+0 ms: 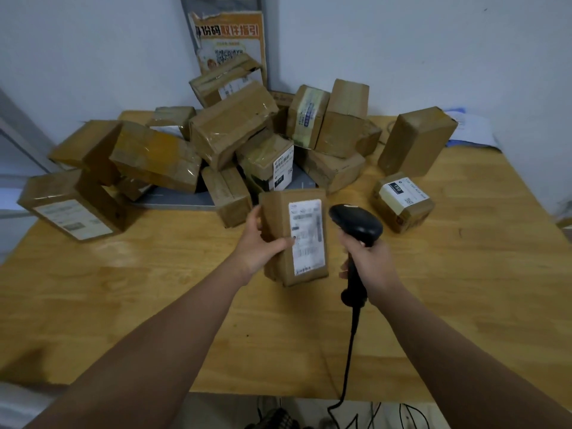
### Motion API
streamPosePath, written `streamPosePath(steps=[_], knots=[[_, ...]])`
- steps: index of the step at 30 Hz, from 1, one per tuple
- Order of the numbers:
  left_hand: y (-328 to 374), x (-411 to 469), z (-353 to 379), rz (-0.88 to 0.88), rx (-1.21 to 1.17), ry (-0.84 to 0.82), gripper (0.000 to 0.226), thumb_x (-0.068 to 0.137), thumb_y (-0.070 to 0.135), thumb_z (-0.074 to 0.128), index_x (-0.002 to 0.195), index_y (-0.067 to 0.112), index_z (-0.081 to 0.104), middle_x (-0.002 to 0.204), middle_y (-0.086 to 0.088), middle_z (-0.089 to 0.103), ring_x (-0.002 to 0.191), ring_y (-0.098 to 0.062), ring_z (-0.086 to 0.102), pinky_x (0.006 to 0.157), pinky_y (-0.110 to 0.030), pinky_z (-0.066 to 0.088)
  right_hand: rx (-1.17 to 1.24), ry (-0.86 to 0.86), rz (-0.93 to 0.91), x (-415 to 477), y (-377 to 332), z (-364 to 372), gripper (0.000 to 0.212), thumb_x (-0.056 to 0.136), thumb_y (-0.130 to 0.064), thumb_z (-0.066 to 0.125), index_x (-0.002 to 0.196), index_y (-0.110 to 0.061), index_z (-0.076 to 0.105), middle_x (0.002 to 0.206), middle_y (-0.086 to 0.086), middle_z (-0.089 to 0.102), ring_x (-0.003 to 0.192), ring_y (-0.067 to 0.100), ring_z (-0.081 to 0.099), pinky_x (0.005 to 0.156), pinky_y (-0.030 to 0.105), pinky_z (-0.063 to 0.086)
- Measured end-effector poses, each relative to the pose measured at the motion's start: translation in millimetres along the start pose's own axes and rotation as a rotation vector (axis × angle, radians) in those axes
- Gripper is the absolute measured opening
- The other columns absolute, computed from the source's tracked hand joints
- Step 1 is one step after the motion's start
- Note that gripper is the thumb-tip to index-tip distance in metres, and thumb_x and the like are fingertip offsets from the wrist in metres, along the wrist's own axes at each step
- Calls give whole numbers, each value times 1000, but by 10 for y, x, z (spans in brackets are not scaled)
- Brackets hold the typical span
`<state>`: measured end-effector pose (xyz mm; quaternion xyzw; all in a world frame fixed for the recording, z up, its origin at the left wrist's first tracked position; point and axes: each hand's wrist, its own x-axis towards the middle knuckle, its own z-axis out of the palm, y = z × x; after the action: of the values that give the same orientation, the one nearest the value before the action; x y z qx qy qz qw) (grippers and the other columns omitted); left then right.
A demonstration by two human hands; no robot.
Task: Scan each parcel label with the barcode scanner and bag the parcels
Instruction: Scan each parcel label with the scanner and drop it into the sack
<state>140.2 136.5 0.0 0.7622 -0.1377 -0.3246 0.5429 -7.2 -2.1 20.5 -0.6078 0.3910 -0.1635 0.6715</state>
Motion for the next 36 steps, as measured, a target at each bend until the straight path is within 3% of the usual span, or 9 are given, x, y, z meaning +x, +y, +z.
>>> streamPosePath(steps=[4, 9, 12, 18, 29, 36], knots=[[-58, -23, -88, 24, -11, 69, 104, 75, 19, 82, 153, 29, 14, 143, -2, 41, 129, -21, 44, 106, -45, 43, -116, -39, -36, -102, -45, 107, 35, 88, -27, 68, 67, 0, 61, 54, 12, 55, 49, 25, 56, 52, 34, 53], [-60, -65, -122, 49, -26, 92, 99, 78, 16, 79, 153, 27, 14, 134, -1, 45, 123, -16, 44, 97, -35, 44, -219, -57, -35, -188, 23, 195, 29, 88, -28, 67, 72, -4, 63, 53, 7, 57, 47, 20, 58, 58, 37, 56], [-49, -67, -104, 52, -18, 91, 99, 78, 16, 79, 153, 27, 14, 138, -1, 44, 124, -14, 42, 102, -38, 43, -273, -42, -49, -224, 36, 220, 26, 88, -28, 66, 75, -5, 64, 54, 7, 58, 47, 19, 58, 56, 35, 56], [-30, -74, -81, 42, -33, 94, 99, 79, 14, 78, 152, 29, 13, 142, -4, 42, 130, -22, 43, 106, -42, 42, -245, -47, -21, -269, 51, 199, 29, 88, -30, 66, 73, -6, 63, 53, 7, 58, 46, 18, 58, 52, 30, 55], [-17, -83, -72, 18, -38, 114, 99, 80, 14, 77, 153, 28, 11, 143, -5, 43, 129, -20, 43, 96, -32, 40, -205, -59, -9, -329, 79, 165, 29, 88, -29, 67, 71, -5, 62, 55, 9, 57, 47, 19, 58, 50, 29, 53], [-37, -68, -74, 7, -38, 126, 99, 80, 16, 77, 153, 28, 11, 144, -4, 41, 131, -21, 41, 99, -36, 40, -182, -71, 9, -333, 73, 147, 30, 88, -28, 67, 68, -6, 61, 53, 7, 56, 47, 19, 57, 52, 30, 54]])
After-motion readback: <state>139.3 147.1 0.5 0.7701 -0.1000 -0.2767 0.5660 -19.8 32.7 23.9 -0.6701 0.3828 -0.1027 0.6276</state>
